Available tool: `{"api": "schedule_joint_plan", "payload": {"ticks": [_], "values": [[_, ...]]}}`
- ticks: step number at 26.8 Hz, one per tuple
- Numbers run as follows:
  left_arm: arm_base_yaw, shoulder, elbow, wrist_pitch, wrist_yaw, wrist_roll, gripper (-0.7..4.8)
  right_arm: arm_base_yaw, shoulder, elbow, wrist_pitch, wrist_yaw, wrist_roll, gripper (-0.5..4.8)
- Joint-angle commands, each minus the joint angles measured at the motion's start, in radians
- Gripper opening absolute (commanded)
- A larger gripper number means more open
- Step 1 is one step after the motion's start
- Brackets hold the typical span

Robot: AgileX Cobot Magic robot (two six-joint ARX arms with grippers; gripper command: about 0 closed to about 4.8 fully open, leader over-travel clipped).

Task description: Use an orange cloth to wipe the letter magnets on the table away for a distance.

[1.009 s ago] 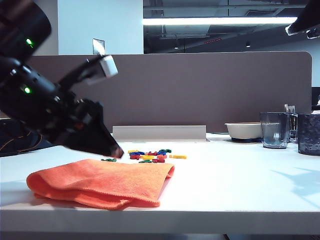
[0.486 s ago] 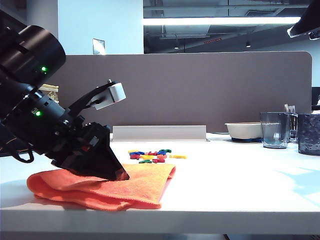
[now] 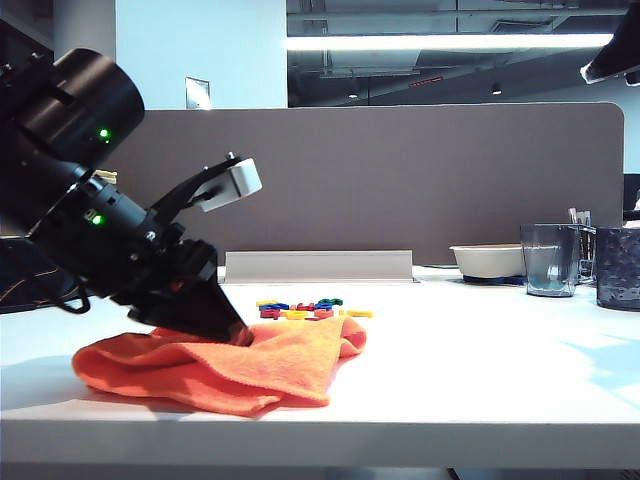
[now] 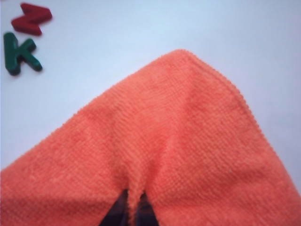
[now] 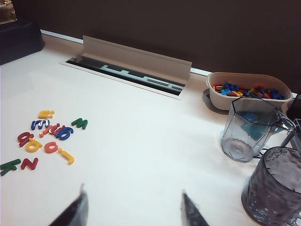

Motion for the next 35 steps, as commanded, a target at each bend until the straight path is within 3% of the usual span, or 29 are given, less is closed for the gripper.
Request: {"api": "schedule_joint_plan", "payload": {"ticks": [1, 8, 20, 25, 35], "values": [[-0.001, -0.001, 0.029, 0.012, 0.004, -0.001, -0.06, 0.000, -0.001, 0.005, 0.005, 0.002, -0.007, 2.48], [-0.002, -0.001, 0.103, 0.013, 0.008, -0.071, -0.06, 0.000, -0.001, 0.005, 0.004, 0.022, -0.008, 2.48], [-0.096, 0.009, 0.258, 0.013, 0.011, -0.071, -0.06, 0.000, -0.001, 0.004, 0.004, 0.028, -0.014, 2.48], [-0.163, 0.172, 0.419, 0.062, 0.005, -0.071, -0.06, 0.000, -0.002, 0.004, -0.007, 0.028, -0.014, 2.48], [-0.169, 0.453, 0.654, 0.064, 0.016, -0.071, -0.06, 0.030, -0.003, 0.004, -0.025, 0.122, -0.066, 2.47]]}}
